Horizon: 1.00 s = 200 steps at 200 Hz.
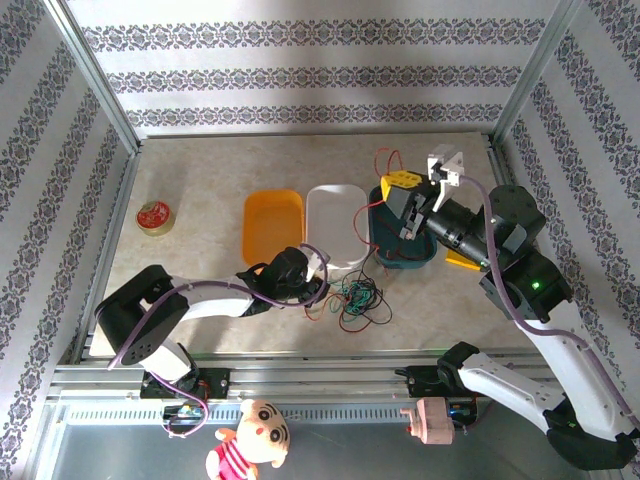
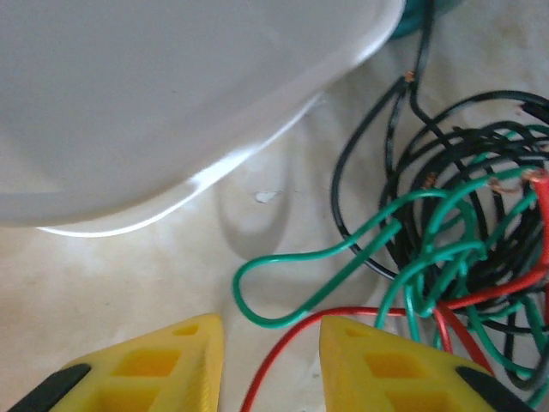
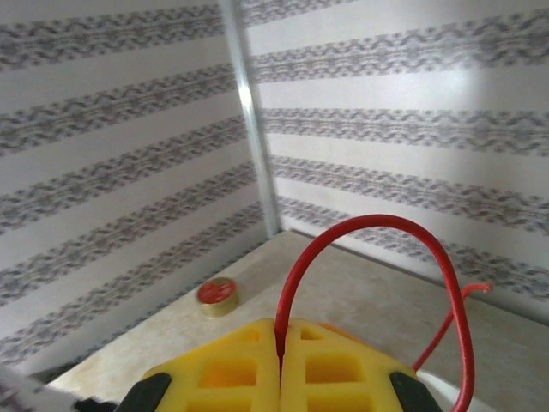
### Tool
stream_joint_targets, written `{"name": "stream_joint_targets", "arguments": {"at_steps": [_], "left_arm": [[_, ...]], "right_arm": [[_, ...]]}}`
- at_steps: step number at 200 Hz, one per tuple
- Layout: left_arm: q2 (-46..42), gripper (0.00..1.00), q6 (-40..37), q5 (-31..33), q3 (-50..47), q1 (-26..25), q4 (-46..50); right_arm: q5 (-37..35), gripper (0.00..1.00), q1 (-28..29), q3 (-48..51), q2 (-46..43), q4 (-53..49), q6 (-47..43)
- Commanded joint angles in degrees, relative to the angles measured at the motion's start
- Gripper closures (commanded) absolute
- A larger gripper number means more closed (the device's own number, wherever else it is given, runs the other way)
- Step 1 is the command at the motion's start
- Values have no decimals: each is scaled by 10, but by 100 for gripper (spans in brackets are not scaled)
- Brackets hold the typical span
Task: Untangle the cables
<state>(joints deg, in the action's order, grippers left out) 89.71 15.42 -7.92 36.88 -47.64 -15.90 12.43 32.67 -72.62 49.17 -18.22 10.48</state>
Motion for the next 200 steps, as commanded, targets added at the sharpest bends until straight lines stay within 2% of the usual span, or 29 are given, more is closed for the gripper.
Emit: {"name": "stream_joint_targets", "arguments": {"at_steps": [1,13,30,60,95,171,200], "left_arm": [[-33,63,22,61,-22,-6,-33],[-47,62,32,79,-30,-6,-39],[-65,57,46,103,-40,-6,-45],[-89,53,66,141,-57,-6,-54],[-91,49,70,141,-63,-6,-48],[-92,41,52,123,-50,-10,-30],[-102,37,33,111,-41,-13,-3]], "right_arm": [[-93,100,-16,-4,6,4,-12],[-123,100,-34,-2,20,0,-13],[-124,100,-71,-2,45,-4,-11],[-86,100,-146,-3,93,19,7],[-55,100,-221,2,161,35,33],[-83,100,-235,152,289,47,78],[-56,100,-236,172,335,50,97]]}}
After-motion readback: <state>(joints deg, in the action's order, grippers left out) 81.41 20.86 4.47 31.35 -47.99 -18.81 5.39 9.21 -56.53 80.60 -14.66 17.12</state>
